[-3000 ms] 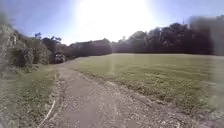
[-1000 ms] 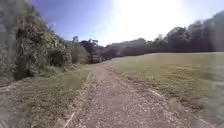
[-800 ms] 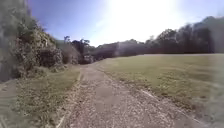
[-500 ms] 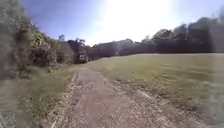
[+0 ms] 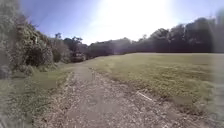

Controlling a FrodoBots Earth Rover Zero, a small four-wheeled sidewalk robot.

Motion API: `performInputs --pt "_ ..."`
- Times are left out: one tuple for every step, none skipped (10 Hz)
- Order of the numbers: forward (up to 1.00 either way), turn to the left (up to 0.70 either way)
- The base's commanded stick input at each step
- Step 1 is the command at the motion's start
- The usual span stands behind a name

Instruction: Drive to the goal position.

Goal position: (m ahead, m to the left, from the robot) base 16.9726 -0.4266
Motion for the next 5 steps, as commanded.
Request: performInputs --pt "0.3 0.0" --pt "0.3 0.0" --pt "0.3 0.6" --pt "0.3 0.6" --pt "0.3 0.6"
